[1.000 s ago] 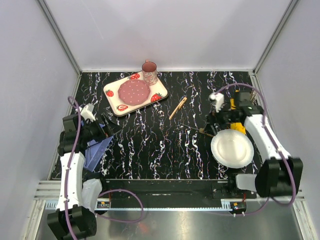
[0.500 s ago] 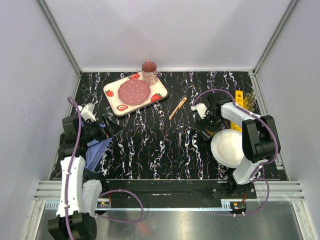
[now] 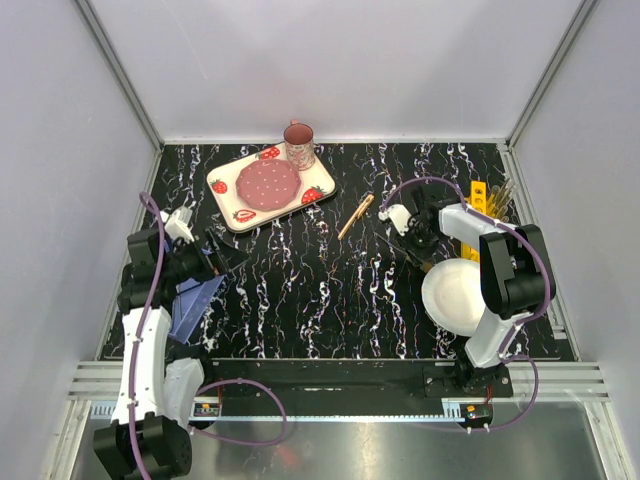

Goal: Organize the chemistry lab equipment

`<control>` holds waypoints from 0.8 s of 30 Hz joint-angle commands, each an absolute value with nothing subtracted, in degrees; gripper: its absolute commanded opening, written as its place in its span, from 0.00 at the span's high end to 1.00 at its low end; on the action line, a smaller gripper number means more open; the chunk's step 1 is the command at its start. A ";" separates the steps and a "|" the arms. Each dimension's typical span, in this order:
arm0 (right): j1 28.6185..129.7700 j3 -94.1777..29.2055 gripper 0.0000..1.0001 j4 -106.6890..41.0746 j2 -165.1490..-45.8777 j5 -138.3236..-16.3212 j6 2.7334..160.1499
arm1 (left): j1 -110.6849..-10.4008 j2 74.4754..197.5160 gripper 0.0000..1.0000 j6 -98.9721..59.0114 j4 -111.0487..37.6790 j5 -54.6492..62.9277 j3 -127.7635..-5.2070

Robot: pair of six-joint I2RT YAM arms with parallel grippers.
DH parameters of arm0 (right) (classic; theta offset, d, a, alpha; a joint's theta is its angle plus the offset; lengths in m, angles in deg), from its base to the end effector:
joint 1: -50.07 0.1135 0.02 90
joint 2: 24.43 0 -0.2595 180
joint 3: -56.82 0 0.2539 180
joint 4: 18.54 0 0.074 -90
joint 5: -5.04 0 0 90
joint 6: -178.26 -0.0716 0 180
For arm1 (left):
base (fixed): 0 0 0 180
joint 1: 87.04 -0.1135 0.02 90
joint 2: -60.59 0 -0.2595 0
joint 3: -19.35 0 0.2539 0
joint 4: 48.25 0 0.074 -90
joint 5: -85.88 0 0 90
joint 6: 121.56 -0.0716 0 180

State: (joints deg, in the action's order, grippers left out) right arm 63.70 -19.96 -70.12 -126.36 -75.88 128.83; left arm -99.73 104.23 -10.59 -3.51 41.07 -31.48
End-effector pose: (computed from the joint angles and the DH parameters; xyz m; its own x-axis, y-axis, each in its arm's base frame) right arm 0.3245 0.0903 0.1187 -0.5443 -0.7928 -0.2743 -0.8187 0.5733 -0.0326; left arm 0.1895 -0.0094 0.2485 -0.6962 -0.4153 -0.5856 0.1550 0.7095 -0.6875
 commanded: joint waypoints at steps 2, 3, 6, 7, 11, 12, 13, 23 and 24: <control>64.13 -22.06 0.79 -66.66 -125.07 -71.79 130.01 | -99.43 103.66 0.01 -11.08 -6.81 44.83 -31.32; 64.13 -22.94 0.82 -66.93 -124.98 -70.21 129.05 | -99.43 103.57 0.01 -10.99 -6.81 44.83 -31.23; 64.13 -24.61 0.93 -67.89 -123.58 -64.87 126.85 | -98.65 103.66 0.01 -9.51 -7.16 45.45 -30.88; 64.04 -24.96 0.96 -68.07 -122.44 -63.27 126.06 | -97.69 103.48 0.01 -7.15 -8.73 45.88 -30.36; 63.95 -26.11 1.00 -69.74 -119.62 -55.62 122.54 | -91.37 101.81 0.01 3.39 -17.07 43.00 -25.27; 63.95 -26.72 1.00 -70.18 -119.01 -51.78 120.97 | -87.35 101.20 0.01 8.64 -22.05 39.86 -24.30; 63.95 -26.99 1.00 -71.14 -118.05 -49.30 119.99 | -83.83 101.28 0.01 11.39 -25.06 37.91 -23.42; 64.04 -18.92 1.00 -56.41 -115.93 -8.08 94.37 | -55.16 117.87 0.01 29.79 -56.01 6.26 -25.05; 64.04 -18.55 1.00 -53.42 -116.27 -7.10 92.84 | -54.09 119.72 0.01 29.44 -56.55 3.38 -26.64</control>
